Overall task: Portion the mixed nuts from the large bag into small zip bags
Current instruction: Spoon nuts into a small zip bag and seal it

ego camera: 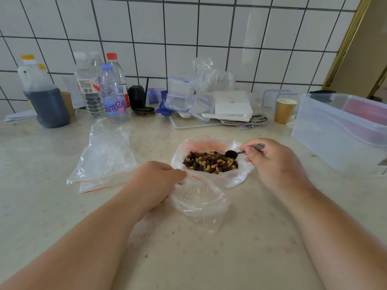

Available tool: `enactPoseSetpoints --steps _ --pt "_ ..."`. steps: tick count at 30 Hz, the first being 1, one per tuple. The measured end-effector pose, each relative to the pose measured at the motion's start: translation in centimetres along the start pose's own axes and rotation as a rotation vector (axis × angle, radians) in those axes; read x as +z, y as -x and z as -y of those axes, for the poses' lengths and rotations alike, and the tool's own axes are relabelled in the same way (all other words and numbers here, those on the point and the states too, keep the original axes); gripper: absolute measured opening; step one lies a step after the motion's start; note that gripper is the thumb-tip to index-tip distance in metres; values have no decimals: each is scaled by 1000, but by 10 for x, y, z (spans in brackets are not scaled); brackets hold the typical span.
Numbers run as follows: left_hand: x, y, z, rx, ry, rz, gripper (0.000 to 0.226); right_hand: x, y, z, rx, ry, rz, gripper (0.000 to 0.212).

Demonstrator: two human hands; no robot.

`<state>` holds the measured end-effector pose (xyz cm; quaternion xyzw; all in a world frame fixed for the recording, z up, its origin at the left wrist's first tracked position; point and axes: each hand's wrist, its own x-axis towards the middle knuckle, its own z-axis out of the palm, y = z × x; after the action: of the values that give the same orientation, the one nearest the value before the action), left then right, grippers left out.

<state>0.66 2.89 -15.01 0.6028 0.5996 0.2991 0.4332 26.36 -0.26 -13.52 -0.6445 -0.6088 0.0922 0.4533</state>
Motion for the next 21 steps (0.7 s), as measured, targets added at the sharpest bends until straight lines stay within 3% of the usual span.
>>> enactPoseSetpoints --steps 8,14,21 --pt "0 -2 2 0 -8 31 25 -2 -8 -3 200 -239 -136 20" --pt "1 -2 1 -4 -18 31 25 4 -14 -15 400 -446 -109 21" --pt "2 -2 1 -8 -17 29 26 3 -14 -13 241 -315 -38 25"
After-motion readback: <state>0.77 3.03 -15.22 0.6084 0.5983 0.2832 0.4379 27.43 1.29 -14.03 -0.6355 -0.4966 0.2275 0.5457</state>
